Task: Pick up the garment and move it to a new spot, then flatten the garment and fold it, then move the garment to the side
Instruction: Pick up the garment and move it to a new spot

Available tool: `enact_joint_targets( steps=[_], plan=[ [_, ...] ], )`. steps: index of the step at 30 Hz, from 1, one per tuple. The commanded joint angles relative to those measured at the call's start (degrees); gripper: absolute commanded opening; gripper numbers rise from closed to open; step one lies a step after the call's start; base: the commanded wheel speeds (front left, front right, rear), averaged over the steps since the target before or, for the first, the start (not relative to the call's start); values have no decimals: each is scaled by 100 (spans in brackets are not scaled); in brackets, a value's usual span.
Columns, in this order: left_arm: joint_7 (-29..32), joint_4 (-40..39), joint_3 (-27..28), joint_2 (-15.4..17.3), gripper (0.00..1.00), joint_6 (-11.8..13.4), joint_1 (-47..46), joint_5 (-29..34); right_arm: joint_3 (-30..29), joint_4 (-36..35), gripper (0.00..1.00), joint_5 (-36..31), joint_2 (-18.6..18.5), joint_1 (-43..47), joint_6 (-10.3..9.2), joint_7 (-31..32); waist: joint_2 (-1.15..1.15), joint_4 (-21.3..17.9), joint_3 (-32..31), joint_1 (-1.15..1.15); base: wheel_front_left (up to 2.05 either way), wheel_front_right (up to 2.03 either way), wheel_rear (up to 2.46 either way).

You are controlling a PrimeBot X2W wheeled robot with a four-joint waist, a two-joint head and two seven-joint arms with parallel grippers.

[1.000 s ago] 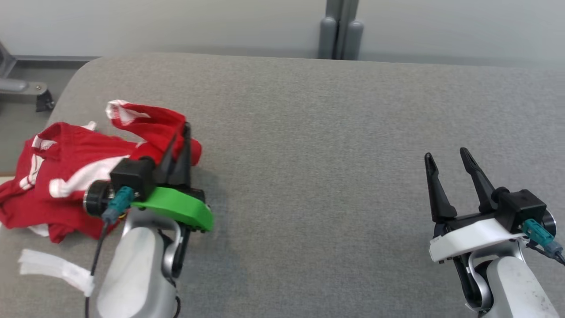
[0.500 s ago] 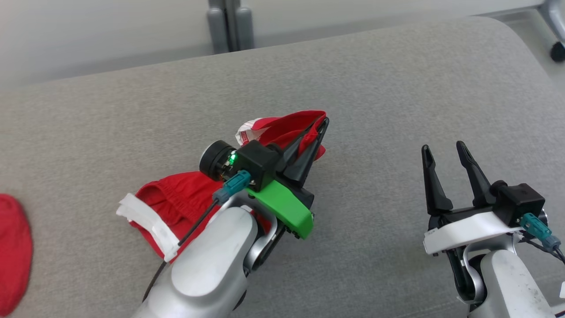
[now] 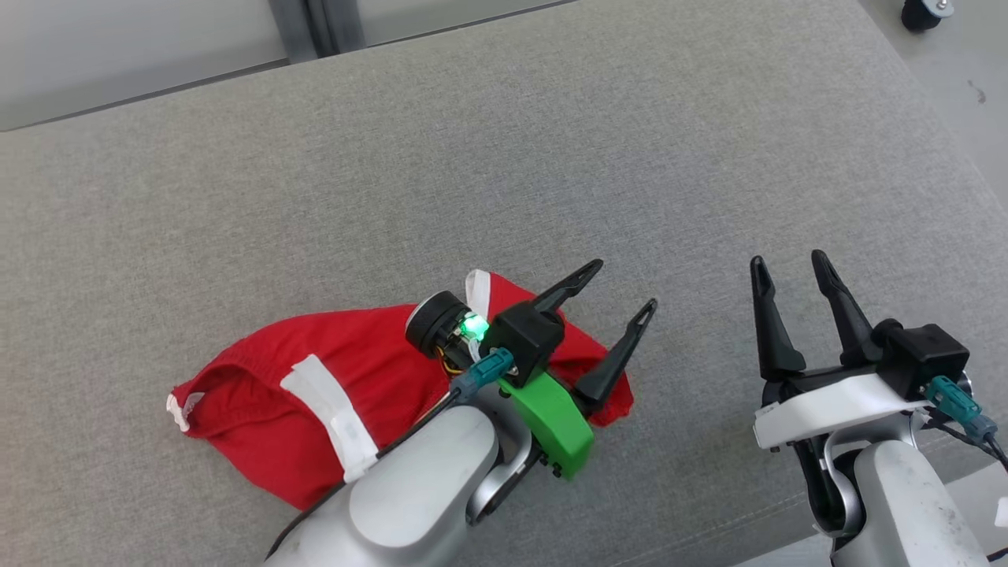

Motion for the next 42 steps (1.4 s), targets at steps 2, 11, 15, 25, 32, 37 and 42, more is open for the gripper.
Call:
enact_joint_targets(
  steps=[2, 11, 15, 25, 32, 37, 42],
  plan=[
    [-122, -142, 126, 68, 100, 162, 73, 158, 1, 19, 100, -43, -52, 17, -6, -42, -1, 327, -279, 0, 0, 0, 0],
    [-158, -1057, 1542, 668, 100, 859, 789, 426, 7, -84, 100, -118, -150, 216, -6, 9, -1, 1023, -585, 0, 0, 0, 0],
    [-155, -1291, 2382, 947, 100, 1110, 1234, 493, 57, -166, 100, -136, -181, 272, -6, 71, -1, 1272, -645, 0, 0, 0, 0],
    [-156, -1654, 4130, 1311, 100, 991, 2245, 624, 138, -374, 100, -155, -182, 443, -6, 246, -1, 1620, -819, 0, 0, 0, 0],
    [-156, -1377, 4318, 1341, 100, 498, 2546, 629, 133, -484, 100, -134, -176, 600, -6, 371, -1, 1599, -934, 0, 0, 0, 0],
    [-155, -1272, 4235, 1190, 100, 360, 2703, 789, 88, -576, 100, -154, -124, 767, -6, 454, -1, 1493, -974, 0, 0, 0, 0],
    [-156, -1261, 4290, 1069, 100, 341, 2823, 919, 56, -661, 100, -155, -90, 864, -6, 499, -1, 1424, -983, 0, 0, 0, 0]
  ],
)
